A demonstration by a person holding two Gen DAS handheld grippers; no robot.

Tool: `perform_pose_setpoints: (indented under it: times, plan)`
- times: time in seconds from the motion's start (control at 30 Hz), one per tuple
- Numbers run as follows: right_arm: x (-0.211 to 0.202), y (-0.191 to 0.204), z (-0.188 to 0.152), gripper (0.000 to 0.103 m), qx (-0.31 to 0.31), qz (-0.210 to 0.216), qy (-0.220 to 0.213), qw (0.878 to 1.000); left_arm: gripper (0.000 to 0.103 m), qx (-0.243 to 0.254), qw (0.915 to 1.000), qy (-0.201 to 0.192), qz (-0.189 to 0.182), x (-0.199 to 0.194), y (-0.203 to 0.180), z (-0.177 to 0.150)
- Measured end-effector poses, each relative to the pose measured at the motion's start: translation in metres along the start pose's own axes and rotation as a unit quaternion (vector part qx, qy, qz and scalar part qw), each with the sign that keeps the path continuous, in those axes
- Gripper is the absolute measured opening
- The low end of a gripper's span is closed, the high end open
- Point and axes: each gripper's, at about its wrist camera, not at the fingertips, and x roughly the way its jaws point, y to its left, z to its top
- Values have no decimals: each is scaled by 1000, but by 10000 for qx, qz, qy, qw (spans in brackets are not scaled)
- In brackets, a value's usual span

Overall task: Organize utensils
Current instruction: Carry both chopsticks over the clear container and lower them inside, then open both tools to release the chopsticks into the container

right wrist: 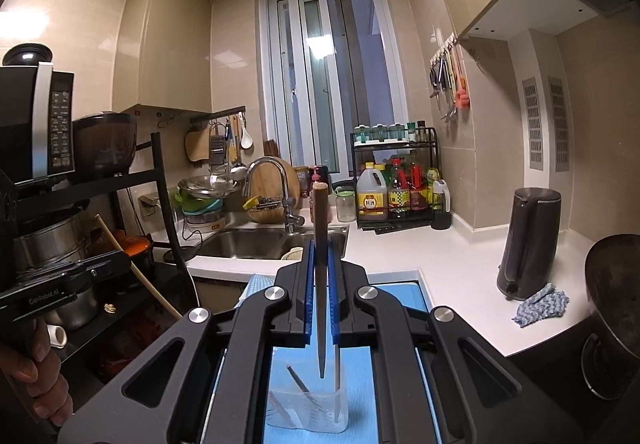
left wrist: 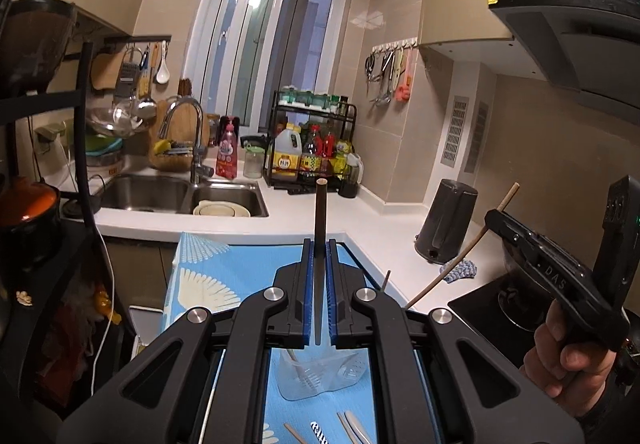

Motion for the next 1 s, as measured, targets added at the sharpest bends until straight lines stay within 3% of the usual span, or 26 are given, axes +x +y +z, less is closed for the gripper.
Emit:
perform_pose_setpoints:
  times: [0.33, 0.63, 0.67, 0.77, 0.8, 0.87, 1.0]
  plan:
    - [67, -5, -51, 7, -46, 0, 772, 9970, 6, 278, 9947, 976, -162, 87, 3, -32]
    - [86, -5, -77, 10, -125, -65, 1269, 9918, 7, 536, 9835, 1677, -428, 124, -3, -57]
    - [88, -4, -78, 10, -169, -34, 1396, 9901, 7, 557, 9830, 1697, -431, 124, -5, -57]
    - [87, -4, -78, 12, -231, -72, 1543, 9877, 28, 558, 9860, 1540, -322, 112, -4, -50]
    - [84, -5, -77, 19, -197, -66, 1567, 9874, 33, 526, 9878, 1430, -324, 107, -3, -47]
    - [75, -7, -73, 37, -170, -143, 1541, 9878, 36, 441, 9915, 1188, -298, 91, -1, -38]
    - [55, -8, -65, 38, -178, -239, 1430, 9893, 41, 379, 9961, 780, -180, 61, -1, -23]
